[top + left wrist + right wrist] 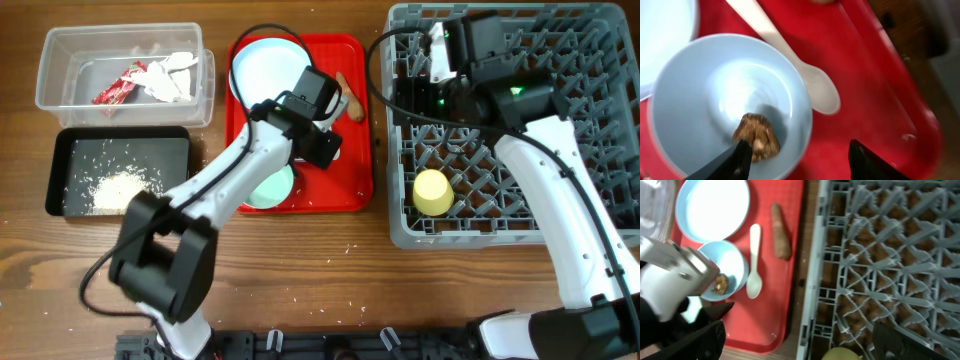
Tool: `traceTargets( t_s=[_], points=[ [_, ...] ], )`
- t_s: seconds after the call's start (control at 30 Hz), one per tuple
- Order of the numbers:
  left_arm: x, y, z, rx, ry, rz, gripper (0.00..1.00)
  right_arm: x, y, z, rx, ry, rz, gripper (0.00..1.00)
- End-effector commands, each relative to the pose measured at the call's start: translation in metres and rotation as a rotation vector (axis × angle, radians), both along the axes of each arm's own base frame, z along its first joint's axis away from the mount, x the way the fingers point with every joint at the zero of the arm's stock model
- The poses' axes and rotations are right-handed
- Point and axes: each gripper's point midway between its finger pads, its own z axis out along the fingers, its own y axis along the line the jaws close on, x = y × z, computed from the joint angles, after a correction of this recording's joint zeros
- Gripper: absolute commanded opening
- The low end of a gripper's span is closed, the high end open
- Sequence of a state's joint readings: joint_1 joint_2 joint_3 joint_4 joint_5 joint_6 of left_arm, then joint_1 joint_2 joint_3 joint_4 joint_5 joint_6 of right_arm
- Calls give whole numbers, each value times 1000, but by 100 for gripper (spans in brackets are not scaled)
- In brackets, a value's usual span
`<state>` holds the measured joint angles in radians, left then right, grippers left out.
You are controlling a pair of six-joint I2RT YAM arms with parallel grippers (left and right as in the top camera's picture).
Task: Sort waste into correct bins and load items into the dishwasher rack
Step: 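Grasp the light-blue bowl with the brown scrap using the left gripper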
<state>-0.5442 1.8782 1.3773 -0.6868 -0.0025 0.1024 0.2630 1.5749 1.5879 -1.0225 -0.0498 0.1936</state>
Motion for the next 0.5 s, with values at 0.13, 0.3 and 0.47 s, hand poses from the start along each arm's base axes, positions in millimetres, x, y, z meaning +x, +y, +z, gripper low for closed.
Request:
traceTargets(
  t_s=[0.13,0.3,0.47],
  points=[
    [22,-7,-32,33,-43,-38,57,16,-87,-2,44,21,-303,94],
    [21,-7,-45,44,-23,-38,42,16,-102,-3,48,28,-339,95],
    [24,-9,-46,37,-35,-37,24,15,-102,-3,49,29,-340,95]
  ],
)
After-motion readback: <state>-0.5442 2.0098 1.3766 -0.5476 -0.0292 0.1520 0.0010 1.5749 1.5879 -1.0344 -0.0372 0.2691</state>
